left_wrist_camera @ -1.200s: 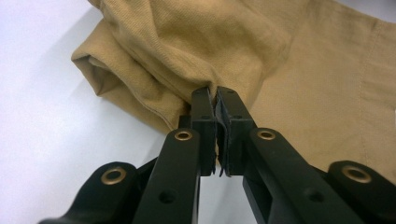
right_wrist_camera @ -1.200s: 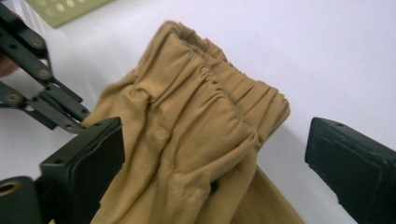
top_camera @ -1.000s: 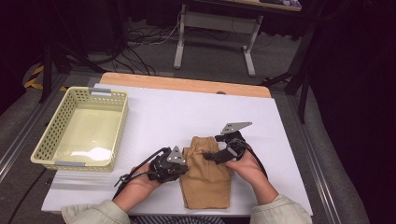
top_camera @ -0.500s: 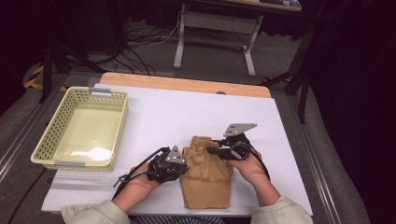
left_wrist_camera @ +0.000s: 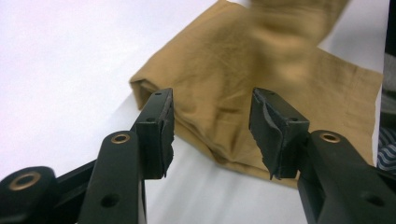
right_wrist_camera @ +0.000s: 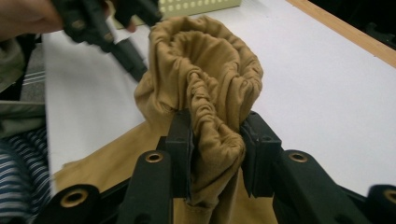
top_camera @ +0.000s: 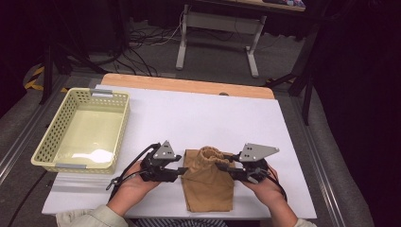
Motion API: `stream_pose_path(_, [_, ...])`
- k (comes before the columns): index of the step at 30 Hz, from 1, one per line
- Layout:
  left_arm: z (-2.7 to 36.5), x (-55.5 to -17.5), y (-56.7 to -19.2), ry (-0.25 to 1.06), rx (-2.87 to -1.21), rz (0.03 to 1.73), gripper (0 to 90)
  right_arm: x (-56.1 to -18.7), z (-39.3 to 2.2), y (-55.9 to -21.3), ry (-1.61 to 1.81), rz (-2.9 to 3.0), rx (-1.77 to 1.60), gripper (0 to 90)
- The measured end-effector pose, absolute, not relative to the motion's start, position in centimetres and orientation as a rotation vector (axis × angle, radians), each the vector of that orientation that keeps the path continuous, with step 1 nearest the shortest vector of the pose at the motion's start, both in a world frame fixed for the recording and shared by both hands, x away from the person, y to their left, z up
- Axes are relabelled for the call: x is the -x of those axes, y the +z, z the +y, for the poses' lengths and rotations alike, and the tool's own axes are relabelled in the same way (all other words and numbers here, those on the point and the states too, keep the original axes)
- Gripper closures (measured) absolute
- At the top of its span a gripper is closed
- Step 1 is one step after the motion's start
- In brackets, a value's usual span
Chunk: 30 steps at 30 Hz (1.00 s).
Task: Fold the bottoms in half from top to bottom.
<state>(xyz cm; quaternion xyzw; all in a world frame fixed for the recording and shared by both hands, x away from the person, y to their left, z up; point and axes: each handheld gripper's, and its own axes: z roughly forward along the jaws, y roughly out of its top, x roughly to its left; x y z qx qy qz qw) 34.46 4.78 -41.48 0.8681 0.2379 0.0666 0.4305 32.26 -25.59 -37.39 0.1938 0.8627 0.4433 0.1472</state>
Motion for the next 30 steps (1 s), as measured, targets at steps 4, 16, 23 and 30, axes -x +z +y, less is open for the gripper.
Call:
stream_pose_path(4, [5.2, -35.1, -41.7, 0.085, -2.160, 0.658, 49.4, -30.6, -25.7, -37.4, 1.261, 2.474, -0.516, 68.5])
stream_pose_path(16, [4.9, -35.4, -42.3, 0.005, -2.167, 0.688, 50.2, -26.4, -25.5, -39.2, 1.210, 2.598, -0.392, 61.9])
stream_pose_path(23, [4.7, -35.4, -42.4, -0.003, -2.172, 0.683, 50.3, -25.6, -25.2, -40.5, 1.173, 2.772, -0.335, 49.3])
stream_pose_path(30, [4.9, -35.6, -42.3, 0.013, -2.154, 0.697, 50.3, -25.6, -25.8, -39.4, 1.275, 2.802, -0.310, 37.9])
